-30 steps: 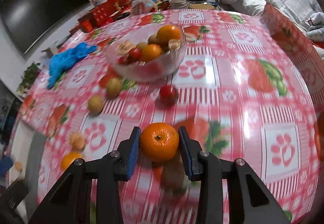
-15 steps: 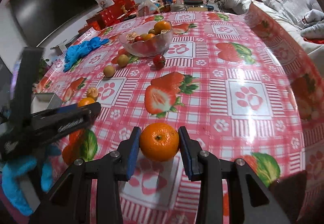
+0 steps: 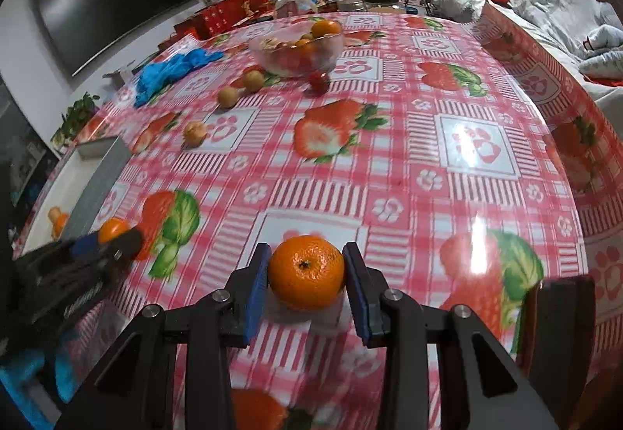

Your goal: Organize fruits

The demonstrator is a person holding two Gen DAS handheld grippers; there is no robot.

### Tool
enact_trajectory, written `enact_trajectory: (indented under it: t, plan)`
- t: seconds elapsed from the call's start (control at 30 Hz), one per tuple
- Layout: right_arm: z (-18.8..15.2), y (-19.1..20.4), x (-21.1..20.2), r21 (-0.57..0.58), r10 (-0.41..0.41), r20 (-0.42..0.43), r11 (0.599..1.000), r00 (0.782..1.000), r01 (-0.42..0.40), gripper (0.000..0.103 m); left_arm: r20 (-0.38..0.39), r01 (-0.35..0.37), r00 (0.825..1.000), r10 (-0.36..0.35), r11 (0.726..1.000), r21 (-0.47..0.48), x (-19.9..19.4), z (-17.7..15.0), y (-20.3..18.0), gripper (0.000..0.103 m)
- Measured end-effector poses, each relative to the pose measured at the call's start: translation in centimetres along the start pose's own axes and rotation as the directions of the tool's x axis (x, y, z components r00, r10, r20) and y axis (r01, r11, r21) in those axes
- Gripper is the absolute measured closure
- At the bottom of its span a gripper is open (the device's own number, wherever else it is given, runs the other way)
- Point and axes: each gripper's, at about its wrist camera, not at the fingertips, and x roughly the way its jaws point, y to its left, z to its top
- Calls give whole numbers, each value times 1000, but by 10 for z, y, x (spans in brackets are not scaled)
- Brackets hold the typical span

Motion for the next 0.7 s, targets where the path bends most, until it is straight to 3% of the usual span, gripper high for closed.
enact_trajectory:
  t: [0.23, 0.27, 0.3, 0.37, 0.43, 0.5, 0.7]
  plan:
    - [-22, 12, -10, -37, -46, 44, 998, 998, 47, 61, 43, 15, 999, -14, 999, -33, -10, -21, 15, 67]
    - [-24, 12, -10, -39, -54, 51, 998, 997, 56, 61, 51, 13, 999, -11, 999, -30, -10, -22, 14, 62]
    - [-24, 12, -10, -37, -58, 49, 998, 997, 60, 61, 59, 13, 998, -11, 1000, -26, -9, -22, 12, 39]
    - [-24, 11, -8, -29, -74, 39, 997, 996, 75, 53, 46, 15, 999, -13, 999, -31, -4, -23, 11, 14]
    - [-24, 10, -7, -23, -95, 37, 995, 995, 95, 26, 45, 25, 999, -24, 999, -39, -4, -24, 13, 14]
    - [-24, 11, -8, -25, -115, 45, 993, 992, 116, 25, 36, 47, 998, -46, 999, -26, -2, -24, 12, 4]
    - [-23, 19, 3, -60, -170, 16, 984, 985, 171, 19, 25, 43, 999, -43, 999, -5, 0, -24, 7, 1]
